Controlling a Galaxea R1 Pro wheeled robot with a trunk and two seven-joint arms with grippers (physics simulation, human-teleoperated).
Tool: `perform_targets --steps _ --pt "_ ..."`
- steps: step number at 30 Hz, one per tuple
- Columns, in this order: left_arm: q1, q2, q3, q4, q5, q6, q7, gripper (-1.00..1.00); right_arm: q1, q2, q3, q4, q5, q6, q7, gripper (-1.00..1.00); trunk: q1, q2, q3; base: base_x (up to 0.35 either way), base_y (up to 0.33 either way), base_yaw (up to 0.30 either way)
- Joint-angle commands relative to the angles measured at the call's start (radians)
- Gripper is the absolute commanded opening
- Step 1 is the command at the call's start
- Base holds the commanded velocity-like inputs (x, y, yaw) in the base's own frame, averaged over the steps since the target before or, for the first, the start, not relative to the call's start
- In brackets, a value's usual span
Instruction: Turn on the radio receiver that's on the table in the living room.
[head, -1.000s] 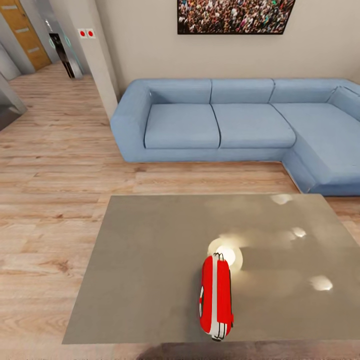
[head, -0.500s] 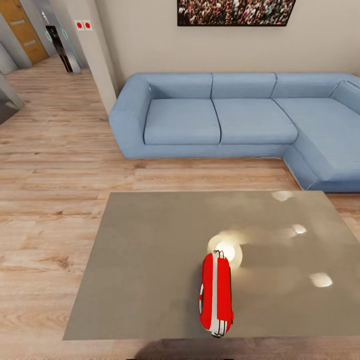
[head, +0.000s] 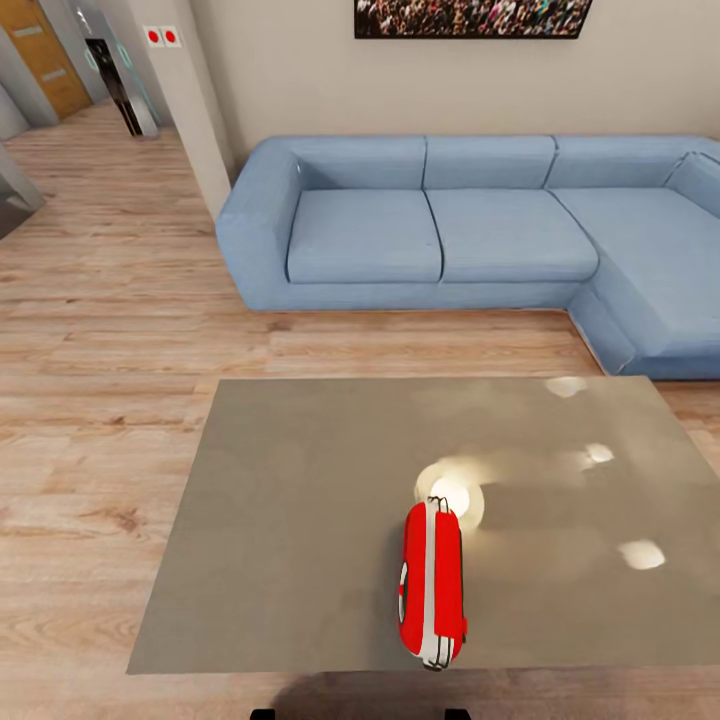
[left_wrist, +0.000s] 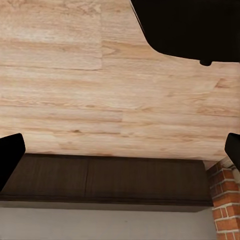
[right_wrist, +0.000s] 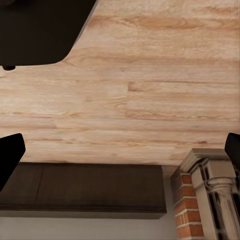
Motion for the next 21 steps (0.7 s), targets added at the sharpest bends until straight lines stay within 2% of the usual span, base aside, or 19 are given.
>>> perform_targets --steps 1,21 --pt "0.000 0.000 0.000 0.000 0.000 0.000 0.000 1.00 0.000 0.000 0.000 0.000 0.000 0.000 0.000 1.00 0.000 0.000 0.000 0.000 0.000 0.000" --pt "0.000 -0.002 0.001 0.000 -0.001 0.000 0.000 1.00 0.000 -0.001 -0.002 0.000 0.000 0.002 -0.001 1.00 0.000 0.000 -0.001 0.000 0.000 0.000"
